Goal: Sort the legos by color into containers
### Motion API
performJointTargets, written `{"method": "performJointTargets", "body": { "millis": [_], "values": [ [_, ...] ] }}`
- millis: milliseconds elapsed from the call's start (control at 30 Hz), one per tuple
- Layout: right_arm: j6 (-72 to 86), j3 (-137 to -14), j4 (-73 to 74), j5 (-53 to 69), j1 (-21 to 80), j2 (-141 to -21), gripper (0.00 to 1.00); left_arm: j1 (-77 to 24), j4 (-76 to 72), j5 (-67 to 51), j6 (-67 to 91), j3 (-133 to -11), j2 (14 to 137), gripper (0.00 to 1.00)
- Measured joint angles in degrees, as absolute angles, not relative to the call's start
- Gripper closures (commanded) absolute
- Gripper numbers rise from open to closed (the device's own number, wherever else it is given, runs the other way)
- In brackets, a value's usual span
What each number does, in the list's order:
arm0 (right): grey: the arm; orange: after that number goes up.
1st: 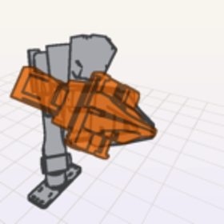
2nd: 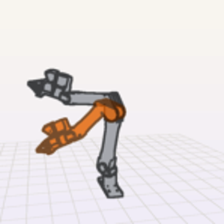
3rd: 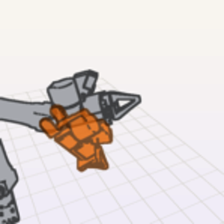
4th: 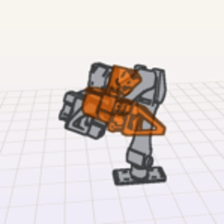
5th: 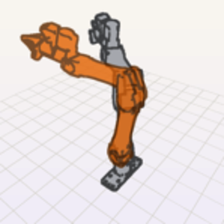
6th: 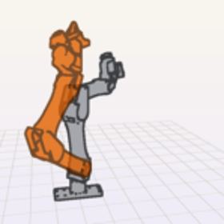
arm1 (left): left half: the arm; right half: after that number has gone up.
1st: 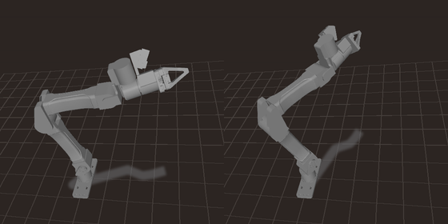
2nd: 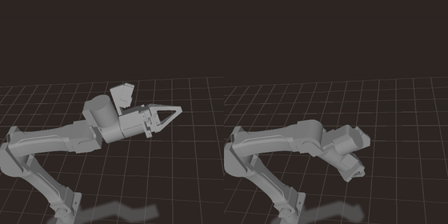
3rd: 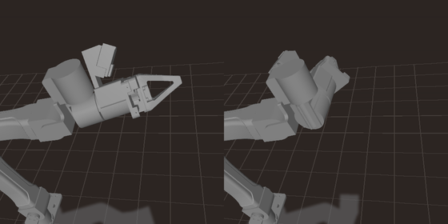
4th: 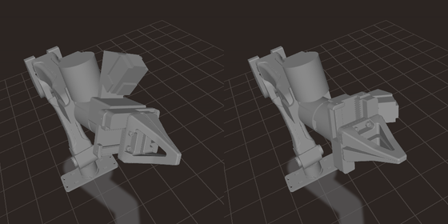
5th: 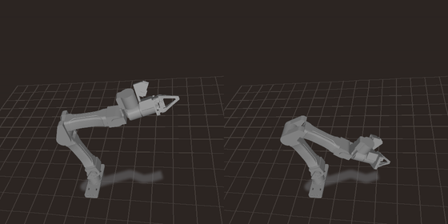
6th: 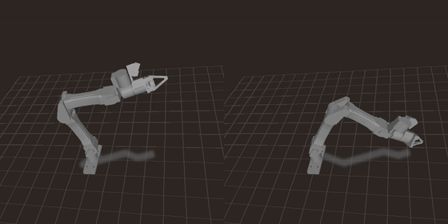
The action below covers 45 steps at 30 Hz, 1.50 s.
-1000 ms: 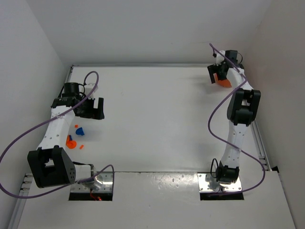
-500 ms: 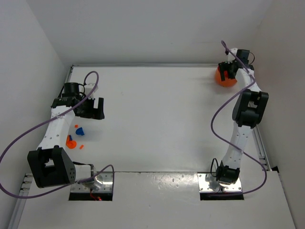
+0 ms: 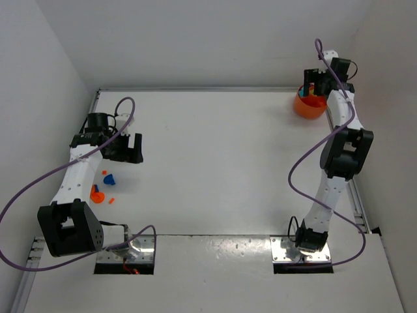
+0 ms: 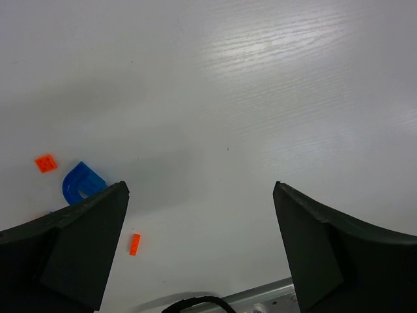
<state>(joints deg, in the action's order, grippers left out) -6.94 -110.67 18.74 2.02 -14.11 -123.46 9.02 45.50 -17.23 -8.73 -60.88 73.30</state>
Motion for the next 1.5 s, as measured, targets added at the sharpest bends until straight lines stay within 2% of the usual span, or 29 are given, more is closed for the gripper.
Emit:
{"method": "performJointTargets", "body": {
  "millis": [467, 1500],
  "values": [
    [0.4, -112.4, 21.8, 11.6, -14.3, -132.1, 0.00, 9.3, 45.4, -17.3, -8.7, -60.8, 73.3, 0.00],
    [3.3, -112.7, 22.8, 19.9, -14.0, -132.3, 0.00, 9.5, 45.3, -17.3, -8.7, -60.5, 73.3, 0.00]
  ]
}}
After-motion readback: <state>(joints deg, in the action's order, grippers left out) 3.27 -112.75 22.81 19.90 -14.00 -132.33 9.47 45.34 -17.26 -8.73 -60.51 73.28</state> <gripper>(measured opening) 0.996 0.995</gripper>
